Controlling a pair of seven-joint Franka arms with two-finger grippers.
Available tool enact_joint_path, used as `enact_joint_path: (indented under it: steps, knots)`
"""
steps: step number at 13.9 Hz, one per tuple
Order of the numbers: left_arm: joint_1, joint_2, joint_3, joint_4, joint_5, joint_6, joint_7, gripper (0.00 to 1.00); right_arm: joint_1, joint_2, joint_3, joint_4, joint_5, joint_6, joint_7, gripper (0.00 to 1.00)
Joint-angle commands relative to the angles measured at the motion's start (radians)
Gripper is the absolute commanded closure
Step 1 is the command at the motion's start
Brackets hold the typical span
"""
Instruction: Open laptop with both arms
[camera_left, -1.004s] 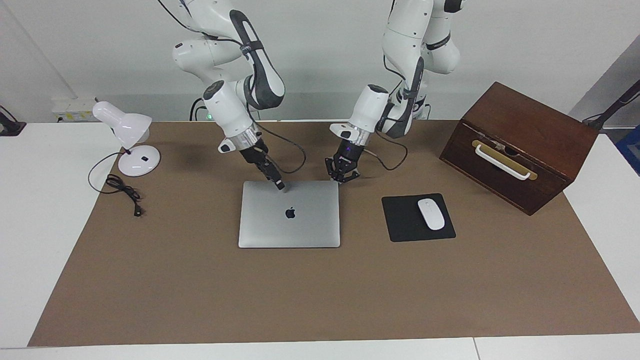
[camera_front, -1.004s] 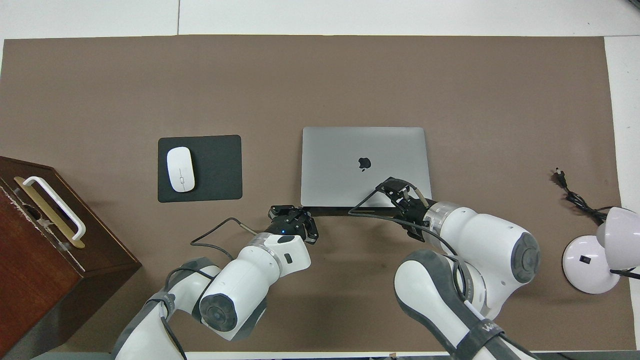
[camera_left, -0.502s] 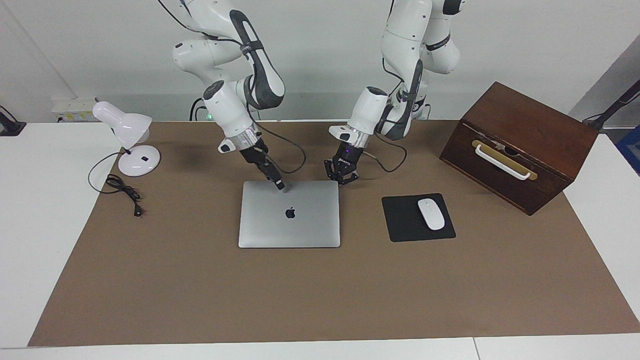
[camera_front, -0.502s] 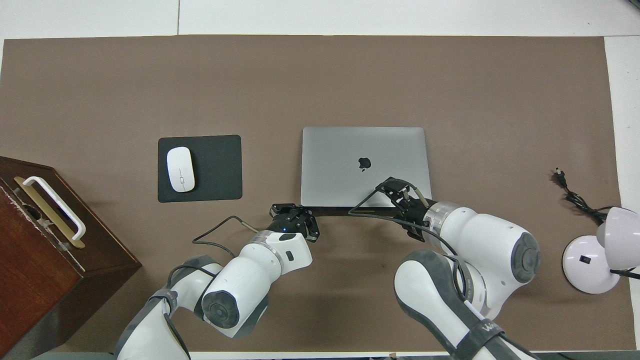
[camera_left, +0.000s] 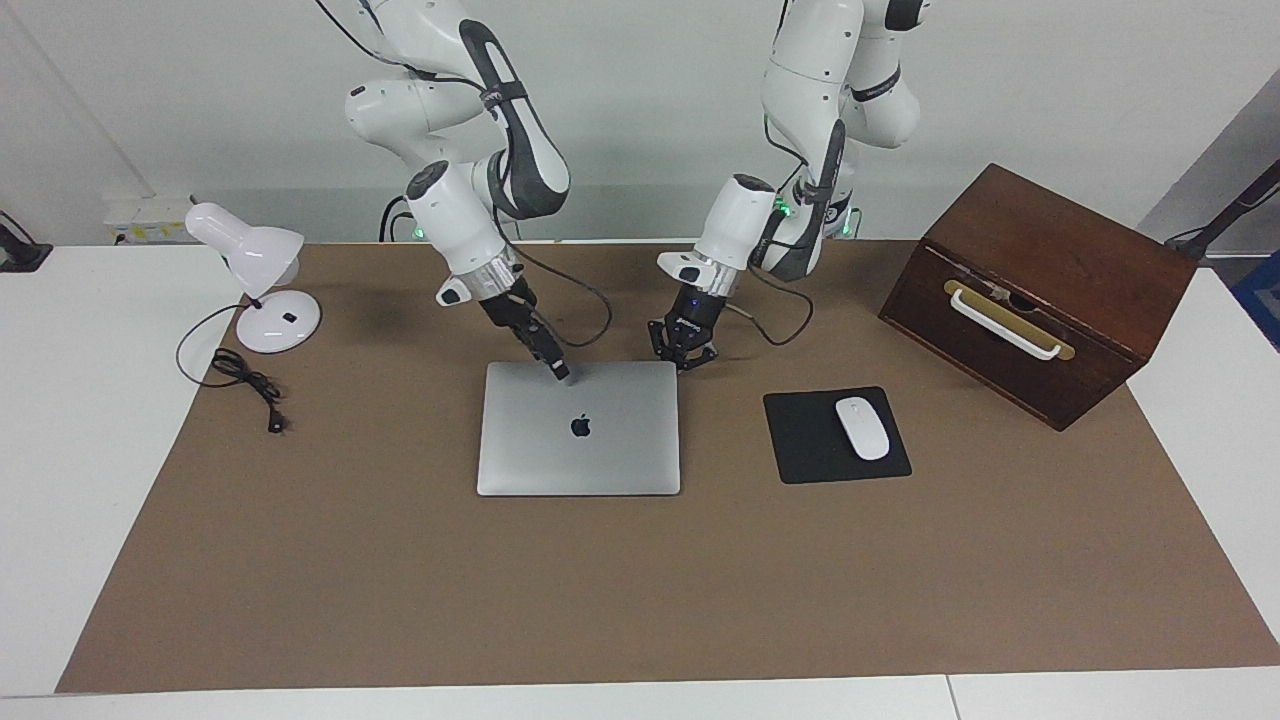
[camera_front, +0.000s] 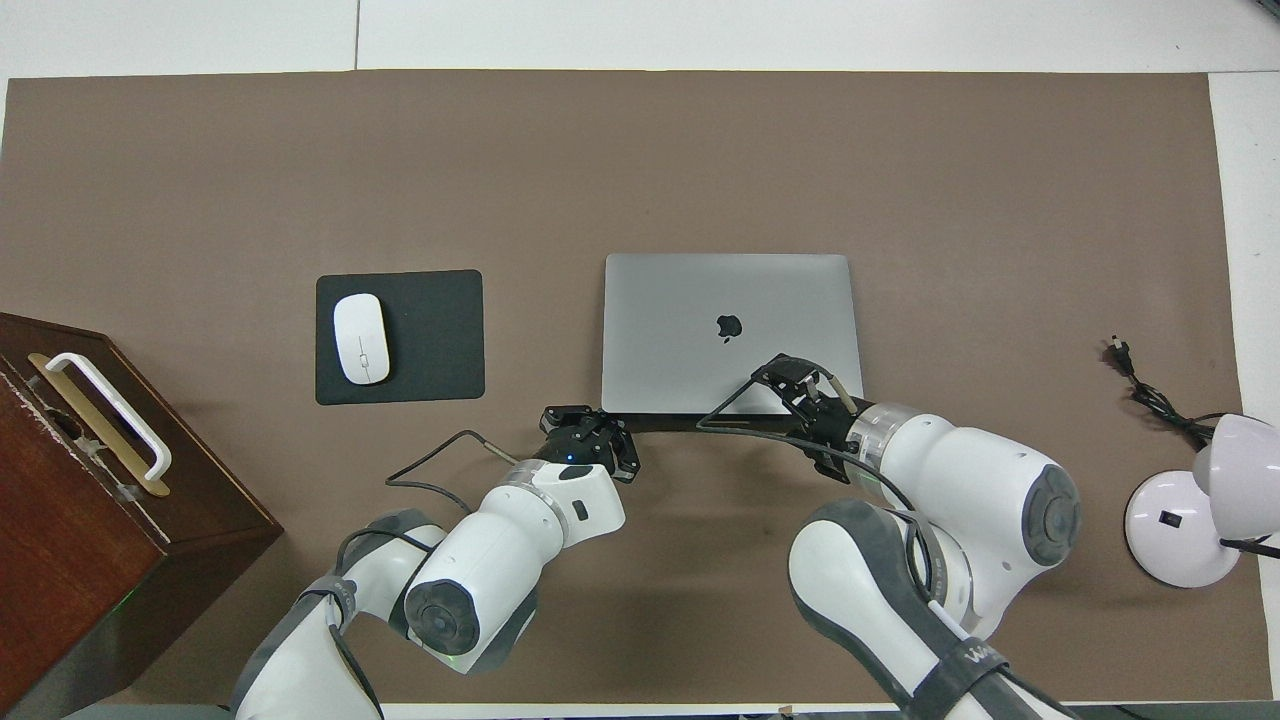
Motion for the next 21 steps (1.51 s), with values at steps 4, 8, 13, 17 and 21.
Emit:
enact_joint_path:
  steps: [4,8,13,17,21]
  knots:
    - [-0.014,0.056,0.017,0.031,-0.007,0.02,0.012,1.0,-0.012,0.045,0.004,0.073,0.037,0.026,-0.041,0.0]
    - [-0.014,0.059,0.017,0.031,-0.006,0.02,0.013,1.0,-0.012,0.064,0.004,0.107,0.037,0.026,-0.04,0.0]
    - [-0.014,0.06,0.018,0.031,-0.006,0.02,0.015,1.0,-0.01,0.091,0.004,0.173,0.043,0.029,-0.037,0.0]
    - [-0.014,0.06,0.018,0.031,-0.004,0.02,0.015,1.0,0.004,0.144,0.004,0.275,0.063,0.086,-0.035,0.0]
    - [-0.013,0.06,0.018,0.031,-0.004,0.02,0.015,1.0,0.004,0.182,0.004,0.346,0.063,0.13,-0.041,0.0]
